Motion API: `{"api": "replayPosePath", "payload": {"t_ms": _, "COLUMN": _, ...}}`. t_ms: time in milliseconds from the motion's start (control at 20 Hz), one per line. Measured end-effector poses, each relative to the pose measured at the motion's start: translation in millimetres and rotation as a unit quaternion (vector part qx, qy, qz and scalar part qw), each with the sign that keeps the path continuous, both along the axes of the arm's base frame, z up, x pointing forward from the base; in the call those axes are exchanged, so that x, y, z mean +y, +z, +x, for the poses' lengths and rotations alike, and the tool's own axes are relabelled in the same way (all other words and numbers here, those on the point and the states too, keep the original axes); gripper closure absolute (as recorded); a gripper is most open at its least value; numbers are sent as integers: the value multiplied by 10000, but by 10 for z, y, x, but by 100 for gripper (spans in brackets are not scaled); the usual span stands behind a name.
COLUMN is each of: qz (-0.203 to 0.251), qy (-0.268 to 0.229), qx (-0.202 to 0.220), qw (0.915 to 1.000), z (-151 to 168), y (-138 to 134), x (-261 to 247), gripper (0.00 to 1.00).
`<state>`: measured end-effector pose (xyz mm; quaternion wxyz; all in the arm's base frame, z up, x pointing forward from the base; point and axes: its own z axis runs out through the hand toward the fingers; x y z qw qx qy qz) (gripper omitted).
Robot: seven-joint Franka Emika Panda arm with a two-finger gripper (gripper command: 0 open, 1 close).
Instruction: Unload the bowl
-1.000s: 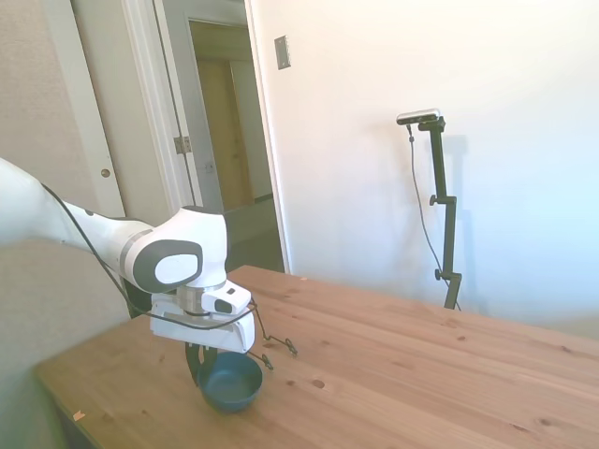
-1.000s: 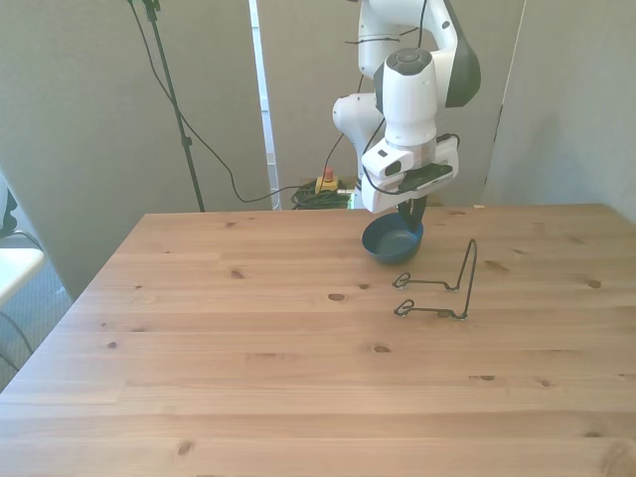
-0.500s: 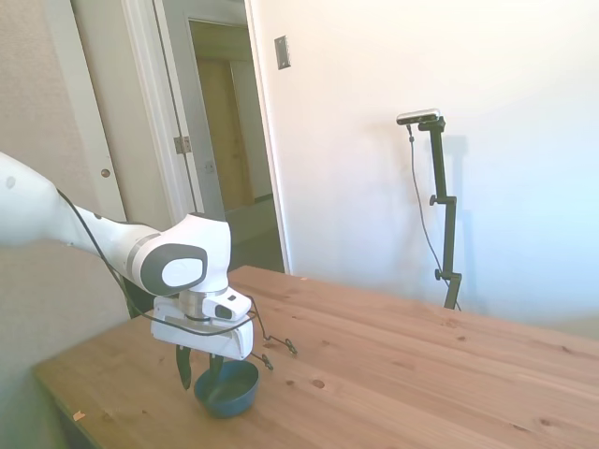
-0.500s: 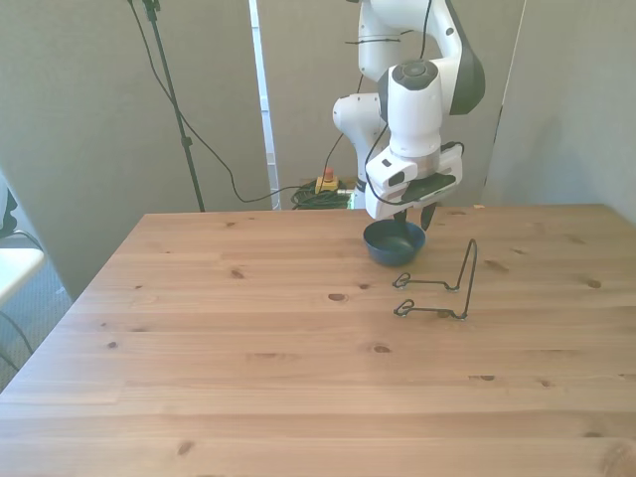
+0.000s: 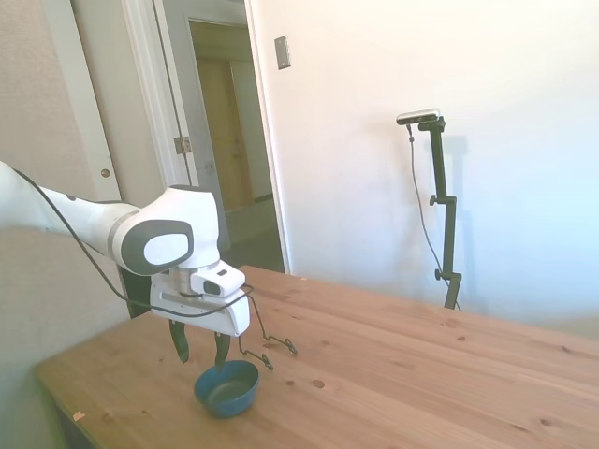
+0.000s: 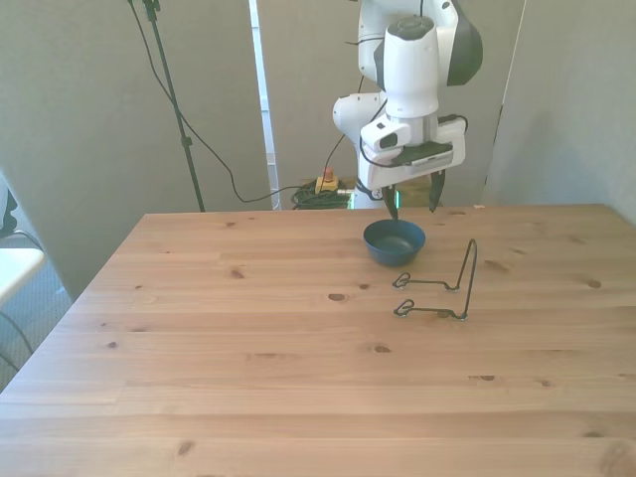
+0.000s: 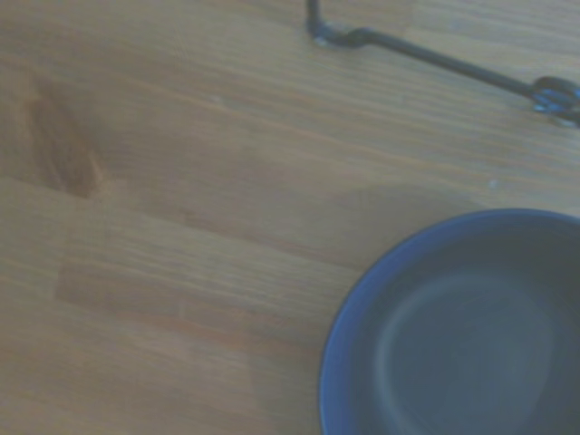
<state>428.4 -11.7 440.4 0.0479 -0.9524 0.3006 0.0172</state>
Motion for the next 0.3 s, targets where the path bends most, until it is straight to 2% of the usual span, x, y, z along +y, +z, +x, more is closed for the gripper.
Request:
{"api": "replayPosePath", "payload": {"t_ms": 100, "qz": -35, "qy": -261, "qx": -145, "qw": 9995, "z": -60, "y": 145, "x": -48, "gripper": 0}}
{"api": "replayPosePath", "payload": {"t_ms": 300, "qz": -28, "qy": -451, "qx": -434, "qw": 9980, "z": -214, "y": 431, "x": -144, "gripper": 0}}
